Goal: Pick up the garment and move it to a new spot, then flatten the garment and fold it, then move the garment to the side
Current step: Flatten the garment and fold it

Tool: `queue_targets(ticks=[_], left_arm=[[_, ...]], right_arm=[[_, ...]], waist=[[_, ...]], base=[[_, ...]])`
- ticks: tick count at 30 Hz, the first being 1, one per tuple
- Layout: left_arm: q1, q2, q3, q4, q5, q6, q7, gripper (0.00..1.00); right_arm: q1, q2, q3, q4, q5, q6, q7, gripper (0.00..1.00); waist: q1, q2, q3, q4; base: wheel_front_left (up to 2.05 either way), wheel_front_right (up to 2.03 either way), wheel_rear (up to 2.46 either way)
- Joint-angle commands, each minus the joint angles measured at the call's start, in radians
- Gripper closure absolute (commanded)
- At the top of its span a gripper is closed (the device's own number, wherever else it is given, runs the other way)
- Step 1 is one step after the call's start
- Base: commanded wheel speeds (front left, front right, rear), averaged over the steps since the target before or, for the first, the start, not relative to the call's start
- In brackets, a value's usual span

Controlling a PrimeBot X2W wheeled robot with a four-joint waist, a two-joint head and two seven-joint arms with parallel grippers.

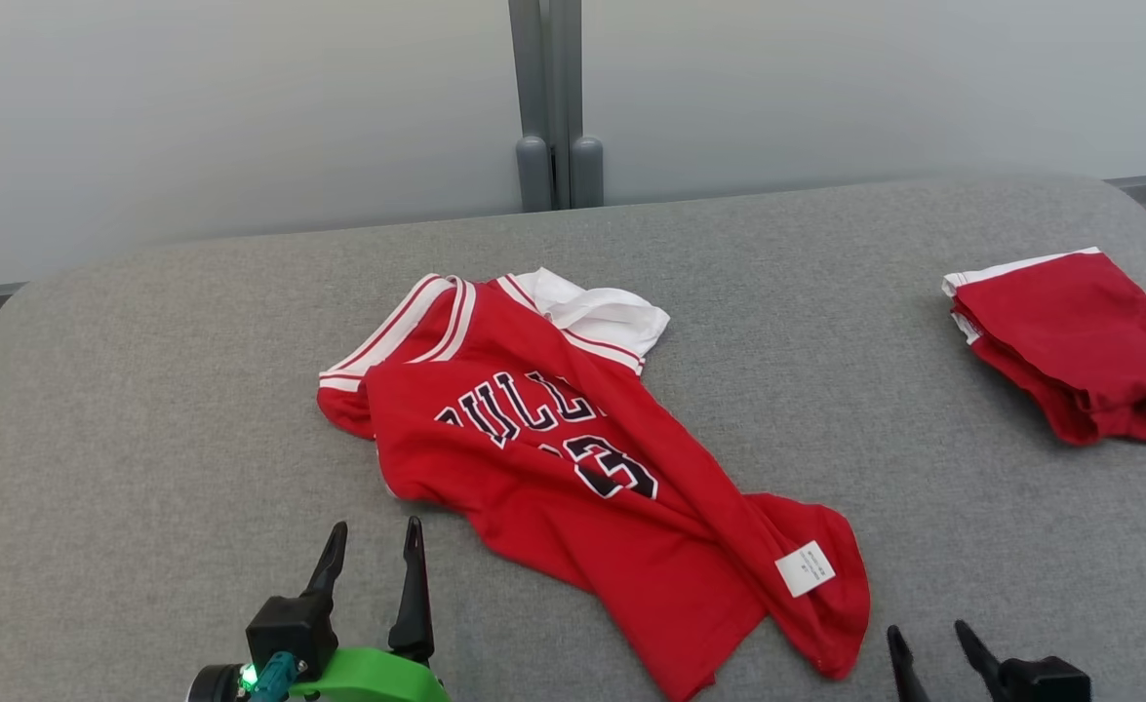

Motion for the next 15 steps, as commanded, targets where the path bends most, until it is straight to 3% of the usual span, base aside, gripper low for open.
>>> queue_targets(ticks=[1,7,10,15], left_arm=[[0.015,0.003,-0.001,-0.003,-0.004,0.000,0.000,0.00],[0.019,0.003,-0.006,-0.009,-0.008,0.002,0.000,0.00],[0.006,0.003,-0.015,-0.010,-0.011,0.002,0.000,0.00],[-0.035,0.003,-0.030,-0.015,-0.007,0.002,0.000,0.00]], right_arm=[[0.015,-0.009,-0.018,-0.021,-0.011,-0.002,-0.001,0.00],[-0.051,-0.037,-0.028,-0.138,-0.063,-0.001,0.024,0.00],[-0.127,-0.071,0.030,-0.151,-0.087,-0.002,0.042,0.00],[-0.324,-0.143,0.173,-0.057,-0.119,-0.002,0.089,0.00]], waist=[[0.0000,0.0000,-0.002,0.004],[0.0000,0.0000,0.000,0.016],[0.0000,0.0000,0.010,0.031],[0.0000,0.0000,0.057,0.090]], base=[[0.00,0.00,0.00],[0.00,0.00,0.00],[0.00,0.00,0.00],[0.00,0.00,0.00]])
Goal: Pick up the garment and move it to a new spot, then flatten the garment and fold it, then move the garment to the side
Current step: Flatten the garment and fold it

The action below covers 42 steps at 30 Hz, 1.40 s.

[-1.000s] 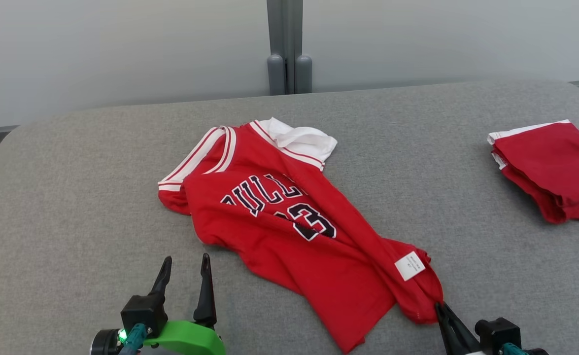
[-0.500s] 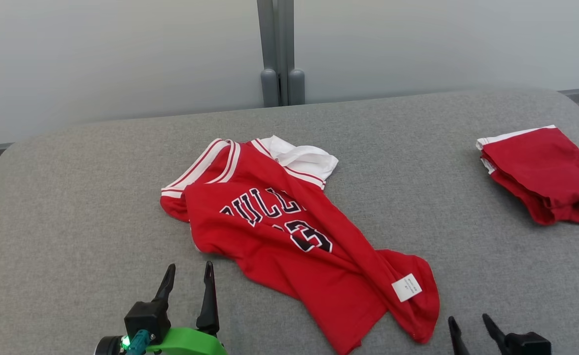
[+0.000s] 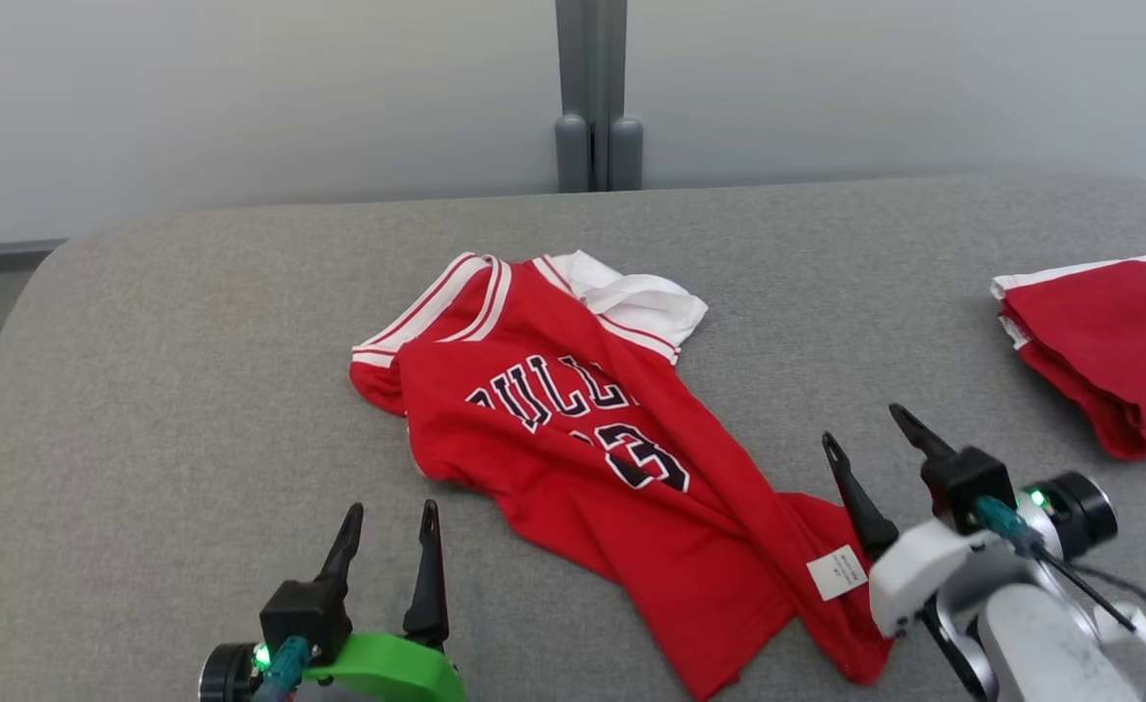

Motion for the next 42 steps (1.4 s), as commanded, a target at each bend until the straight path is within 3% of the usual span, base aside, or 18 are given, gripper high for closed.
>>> queue_targets(ticks=[1,9,16,29,30,31,32,42], left_arm=[[-0.028,0.003,-0.004,-0.003,0.001,0.000,0.000,0.00],[-0.086,0.003,-0.023,-0.019,-0.010,0.002,0.000,0.00],[-0.131,0.003,-0.059,-0.050,-0.030,0.011,0.000,0.00],[-0.173,0.002,-0.096,-0.111,-0.045,0.038,0.000,0.00],[-0.173,0.002,-0.097,-0.112,-0.045,0.039,0.000,0.00],[-0.172,0.002,-0.098,-0.113,-0.046,0.042,0.000,0.00],[-0.171,0.002,-0.097,-0.113,-0.046,0.044,0.000,0.00],[-0.158,0.003,-0.085,-0.096,-0.033,0.047,0.000,0.00]], right_arm=[[-0.063,-0.024,0.034,0.033,-0.018,-0.002,0.005,0.00],[-0.375,-0.096,0.175,0.308,-0.037,-0.002,0.007,0.00],[-0.569,-0.139,0.171,0.551,0.010,-0.002,0.020,0.00],[-0.764,-0.149,0.257,0.830,0.113,-0.002,0.053,0.00],[-0.769,-0.146,0.259,0.843,0.119,-0.002,0.050,0.52],[-0.772,-0.140,0.265,0.855,0.125,-0.001,0.046,0.73],[-0.774,-0.134,0.272,0.862,0.130,-0.001,0.043,1.00],[-0.849,-0.103,0.326,0.829,0.148,-0.001,-0.084,1.00]], waist=[[0.0000,0.0000,0.044,0.052],[0.0000,0.0000,0.143,0.184],[0.0000,0.0000,0.241,0.305],[0.0000,0.0000,0.339,0.412],[0.0000,0.0000,0.340,0.414],[0.0000,0.0000,0.339,0.414],[0.0000,0.0000,0.338,0.414],[0.0000,0.0000,0.295,0.357]], base=[[0.00,0.00,0.00],[0.00,0.00,0.00],[0.00,0.00,0.00],[0.00,0.00,0.00],[0.00,0.00,0.00],[0.00,0.00,0.00],[0.00,0.00,0.00],[0.00,0.00,0.00]])
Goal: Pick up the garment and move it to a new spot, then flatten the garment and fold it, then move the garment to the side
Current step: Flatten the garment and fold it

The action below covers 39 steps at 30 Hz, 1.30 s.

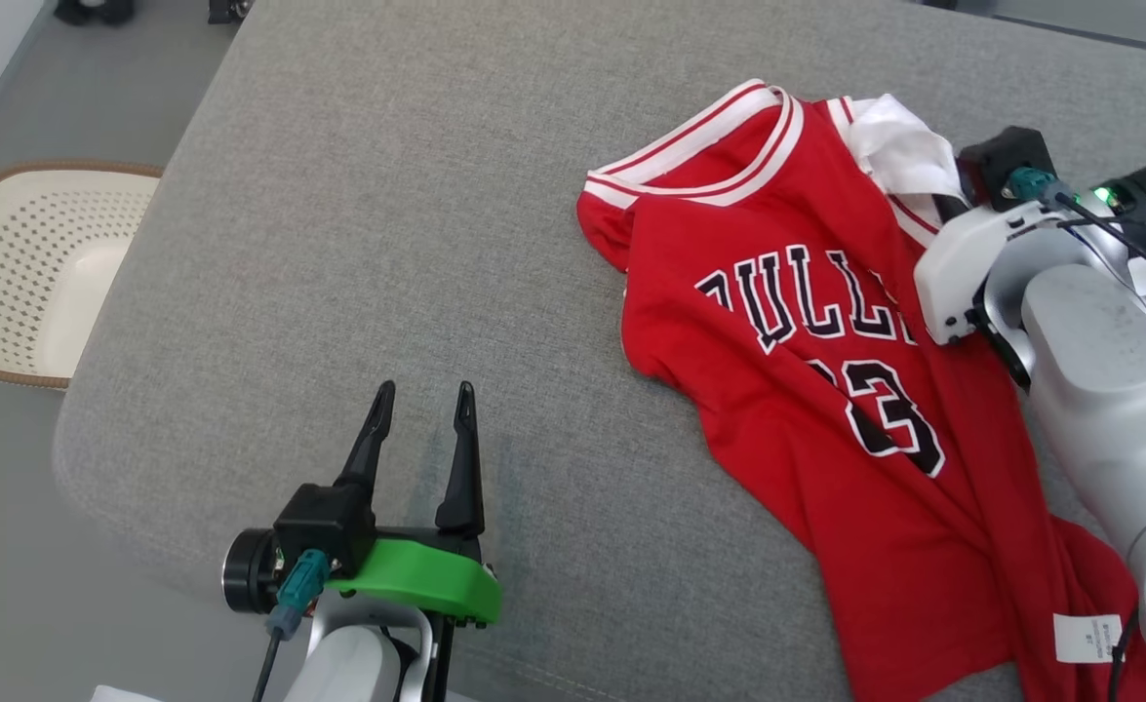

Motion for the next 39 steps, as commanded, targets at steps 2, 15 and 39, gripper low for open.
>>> queue_targets(ticks=[2,15,39], left_arm=[[0.001,0.003,0.008,0.008,0.013,0.001,0.000,0.00],[0.036,0.003,0.045,0.031,0.038,-0.016,0.000,0.00],[0.070,0.003,0.061,0.052,0.048,-0.028,0.000,0.00]], right_arm=[[-0.015,0.016,0.016,-0.034,0.013,-0.001,-0.018,1.00],[0.173,0.061,0.279,-0.489,0.190,-0.001,-0.025,1.00],[0.360,0.151,0.729,-0.529,0.390,-0.001,-0.025,0.00]], waist=[[-0.0001,0.0000,-0.038,-0.037],[-0.0001,0.0000,-0.142,-0.096],[-0.0001,0.0000,-0.201,-0.144]], base=[[0.00,0.00,0.00],[0.00,0.00,0.00],[0.00,0.00,0.00]])
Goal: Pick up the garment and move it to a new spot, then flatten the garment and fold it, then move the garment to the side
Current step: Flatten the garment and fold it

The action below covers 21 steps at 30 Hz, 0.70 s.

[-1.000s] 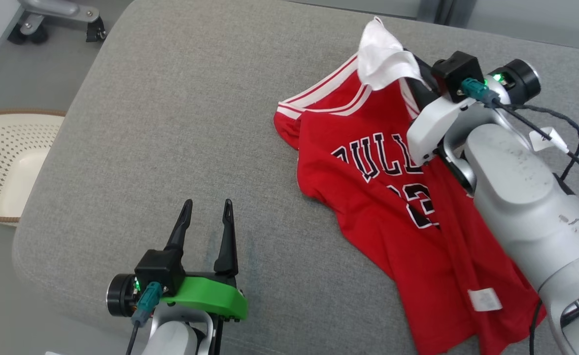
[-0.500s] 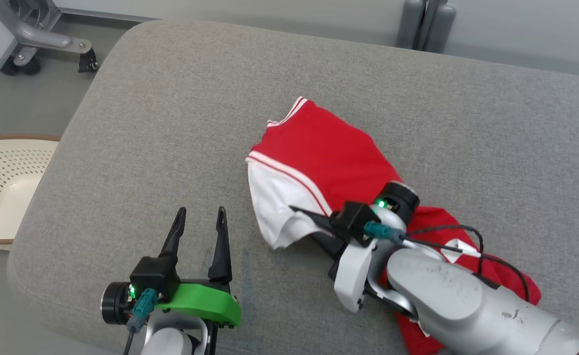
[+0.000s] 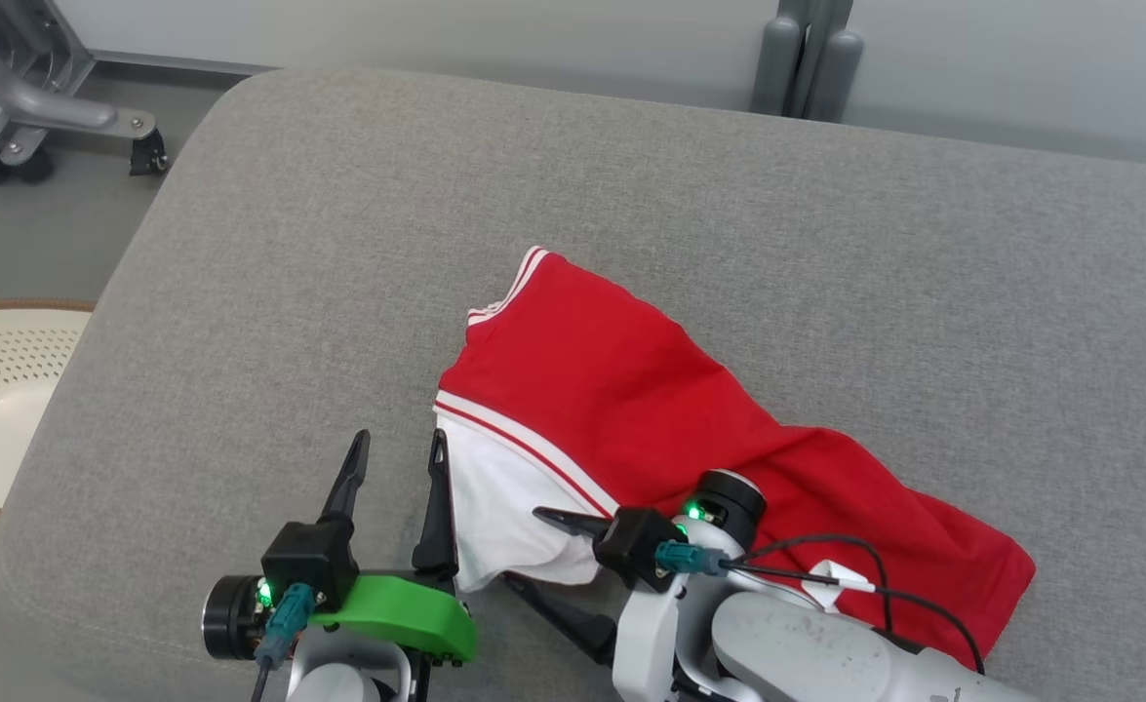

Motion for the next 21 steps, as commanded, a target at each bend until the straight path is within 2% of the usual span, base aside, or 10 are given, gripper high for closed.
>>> queue_targets(ticks=[1,5,11,16,21], left_arm=[[0.014,0.003,0.002,0.001,0.005,-0.003,0.000,0.00],[0.018,0.003,0.003,0.007,0.010,-0.007,0.000,0.00],[0.021,0.003,-0.007,0.009,0.003,-0.010,0.000,0.00],[0.035,0.003,-0.016,0.015,-0.014,-0.005,0.000,0.00],[0.054,0.003,-0.019,0.023,-0.030,0.000,0.000,0.00]], right_arm=[[0.024,-0.010,-0.023,-0.014,-0.014,-0.002,-0.003,0.00],[0.119,-0.031,-0.156,-0.110,-0.069,-0.002,-0.003,0.00],[0.313,-0.064,-0.482,-0.282,-0.176,-0.002,-0.003,0.00],[0.463,-0.045,-0.756,-0.402,-0.283,-0.001,-0.003,0.00],[0.565,-0.010,-0.967,-0.482,-0.358,-0.002,-0.003,0.00]], waist=[[-0.0001,0.0000,-0.021,-0.027],[-0.0001,0.0000,-0.049,-0.075],[-0.0001,0.0000,-0.079,-0.152],[-0.0001,0.0000,-0.101,-0.213],[-0.0001,0.0000,-0.132,-0.246]], base=[[0.00,0.00,0.00],[0.00,0.00,0.00],[0.00,0.00,0.00],[0.00,0.00,0.00],[0.00,0.00,0.00]])
